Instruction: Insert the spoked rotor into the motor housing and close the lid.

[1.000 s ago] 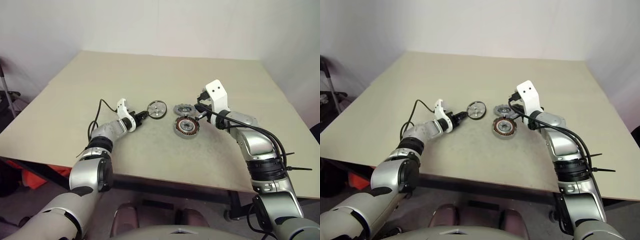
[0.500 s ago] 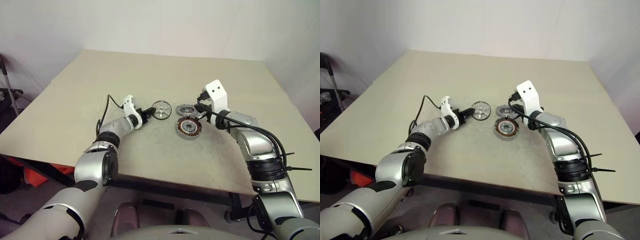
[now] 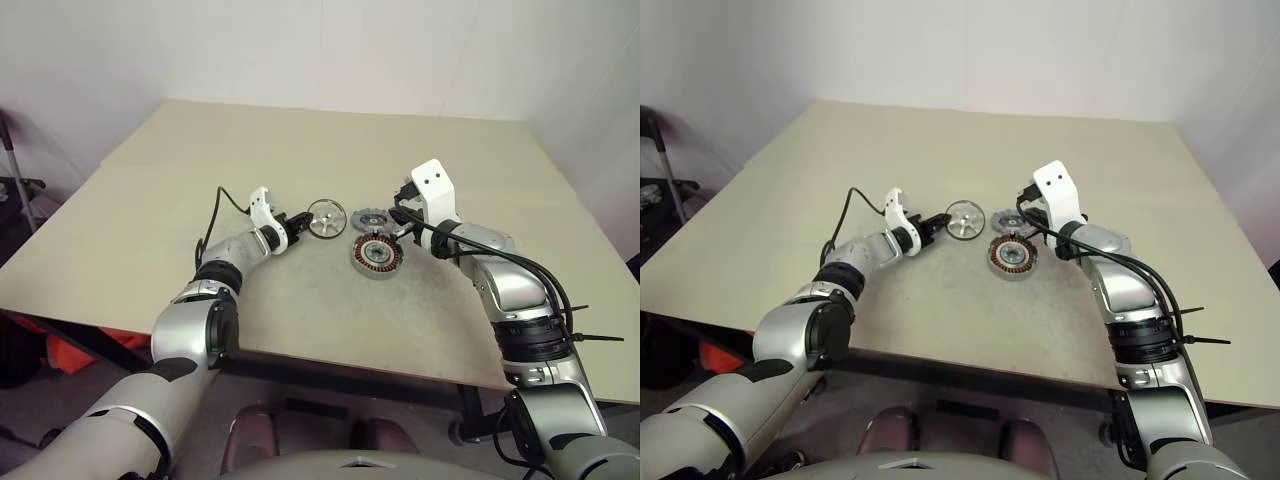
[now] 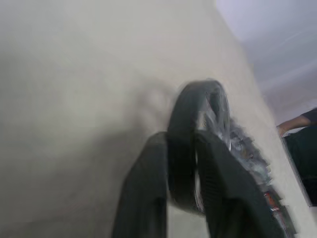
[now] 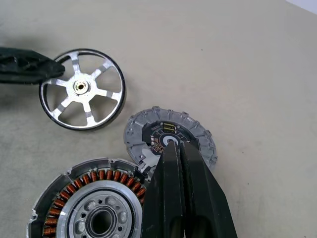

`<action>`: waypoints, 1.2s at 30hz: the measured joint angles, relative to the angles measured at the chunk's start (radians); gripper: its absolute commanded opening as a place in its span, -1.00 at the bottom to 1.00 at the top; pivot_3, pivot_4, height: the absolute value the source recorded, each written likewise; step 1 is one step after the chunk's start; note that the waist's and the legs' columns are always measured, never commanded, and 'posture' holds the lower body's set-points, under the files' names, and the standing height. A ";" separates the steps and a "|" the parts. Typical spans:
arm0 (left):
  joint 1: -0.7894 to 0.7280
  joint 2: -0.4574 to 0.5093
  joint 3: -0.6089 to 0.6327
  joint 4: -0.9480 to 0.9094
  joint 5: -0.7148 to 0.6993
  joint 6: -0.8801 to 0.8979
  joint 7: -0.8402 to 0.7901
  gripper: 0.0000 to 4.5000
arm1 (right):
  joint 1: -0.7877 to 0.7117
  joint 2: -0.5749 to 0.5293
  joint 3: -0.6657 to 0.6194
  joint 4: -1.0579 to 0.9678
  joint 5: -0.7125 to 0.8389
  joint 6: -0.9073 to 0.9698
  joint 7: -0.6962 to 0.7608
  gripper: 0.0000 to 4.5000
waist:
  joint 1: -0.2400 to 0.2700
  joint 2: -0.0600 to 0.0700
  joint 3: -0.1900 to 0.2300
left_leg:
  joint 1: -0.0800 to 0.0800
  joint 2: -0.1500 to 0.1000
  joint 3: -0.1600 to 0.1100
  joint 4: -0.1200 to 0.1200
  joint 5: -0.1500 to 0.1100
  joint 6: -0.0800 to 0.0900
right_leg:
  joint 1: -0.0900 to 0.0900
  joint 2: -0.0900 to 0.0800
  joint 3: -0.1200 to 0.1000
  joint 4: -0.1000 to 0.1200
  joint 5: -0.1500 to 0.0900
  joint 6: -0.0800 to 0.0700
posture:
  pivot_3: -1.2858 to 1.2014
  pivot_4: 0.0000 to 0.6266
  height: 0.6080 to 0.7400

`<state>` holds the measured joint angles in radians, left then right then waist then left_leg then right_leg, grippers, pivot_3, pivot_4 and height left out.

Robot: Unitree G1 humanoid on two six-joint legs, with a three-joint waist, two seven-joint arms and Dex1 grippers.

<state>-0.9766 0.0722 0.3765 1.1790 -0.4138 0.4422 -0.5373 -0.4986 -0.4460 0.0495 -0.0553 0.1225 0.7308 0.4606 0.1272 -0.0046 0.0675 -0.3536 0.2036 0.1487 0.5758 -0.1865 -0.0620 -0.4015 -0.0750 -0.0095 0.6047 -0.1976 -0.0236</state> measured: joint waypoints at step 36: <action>0.041 -0.128 0.050 -0.345 -0.223 0.659 0.200 -0.80 | 0.015 -0.077 -0.177 0.199 -0.083 -0.018 -0.243 -1.00 | -0.006 0.000 0.002 | -0.007 0.000 0.000 0.001 -0.001 0.002 | -0.005 0.000 -0.002 -0.001 0.000 0.000 | 0.03 -1.00 1.00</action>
<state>-0.9359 -0.0559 0.4268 0.8339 -0.6364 1.1009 -0.3370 -0.4840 -0.5226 -0.1276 0.1435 0.0396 0.7132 0.2177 0.1207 -0.0042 0.0693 -0.3610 0.2040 0.1487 0.5769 -0.1871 -0.0601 -0.4061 -0.0748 -0.0116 0.6036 -0.1980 -0.0231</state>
